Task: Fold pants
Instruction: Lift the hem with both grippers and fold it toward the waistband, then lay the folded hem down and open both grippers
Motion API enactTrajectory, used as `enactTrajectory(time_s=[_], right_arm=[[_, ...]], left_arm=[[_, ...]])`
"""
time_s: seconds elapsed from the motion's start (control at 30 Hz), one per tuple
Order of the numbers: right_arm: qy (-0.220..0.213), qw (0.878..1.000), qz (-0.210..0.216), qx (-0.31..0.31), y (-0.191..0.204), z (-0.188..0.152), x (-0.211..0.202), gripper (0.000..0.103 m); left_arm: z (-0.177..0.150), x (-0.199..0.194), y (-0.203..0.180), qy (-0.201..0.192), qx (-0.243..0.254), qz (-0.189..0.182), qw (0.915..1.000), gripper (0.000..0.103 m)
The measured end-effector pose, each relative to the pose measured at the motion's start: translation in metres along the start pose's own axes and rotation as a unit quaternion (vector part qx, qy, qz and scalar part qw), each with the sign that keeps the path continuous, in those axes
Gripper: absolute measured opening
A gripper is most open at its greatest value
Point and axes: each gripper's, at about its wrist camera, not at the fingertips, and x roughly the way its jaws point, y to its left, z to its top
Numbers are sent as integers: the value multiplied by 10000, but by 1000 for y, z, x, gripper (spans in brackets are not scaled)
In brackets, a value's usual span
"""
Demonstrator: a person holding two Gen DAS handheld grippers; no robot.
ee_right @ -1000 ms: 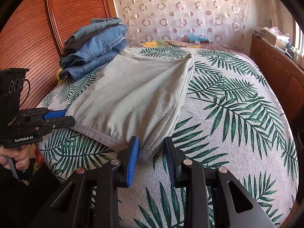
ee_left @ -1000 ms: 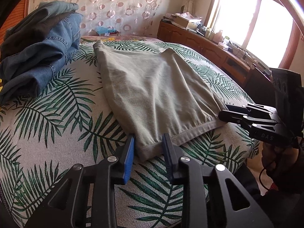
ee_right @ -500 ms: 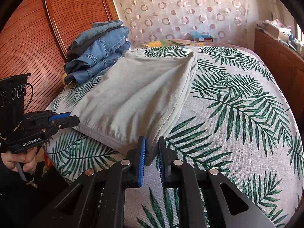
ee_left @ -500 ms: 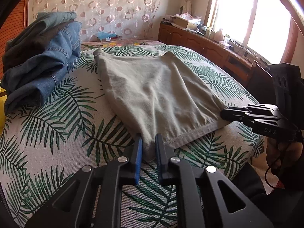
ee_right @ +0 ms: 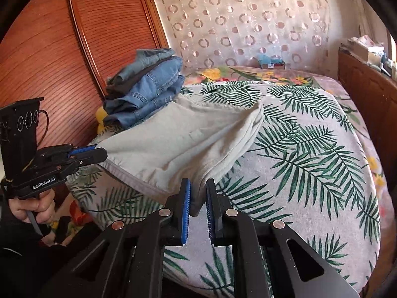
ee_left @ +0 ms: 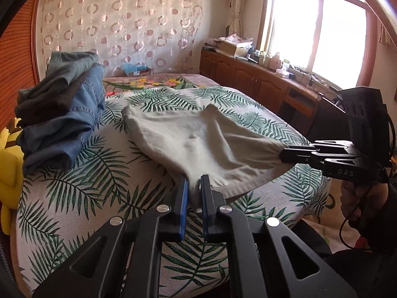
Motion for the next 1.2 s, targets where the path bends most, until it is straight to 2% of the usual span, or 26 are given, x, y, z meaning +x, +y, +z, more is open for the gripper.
enactTrajectory(time_s=[0.27, 0.47, 0.67, 1.2], right_arm=[[-270, 9995, 55, -142, 8, 7, -29, 11], [-442, 9985, 28, -315, 14, 10, -39, 7], [-361, 9982, -117, -468, 15, 11, -24, 6], [-331, 9969, -505, -514, -10, 70, 34, 6]], left_arm=[[20, -27, -14, -370, 137, -83, 9992, 10], [26, -29, -16, -420, 193, -109, 9989, 10], [28, -16, -10, -335, 110, -73, 9993, 10], [80, 42, 26, -210, 43, 262, 9994, 10]])
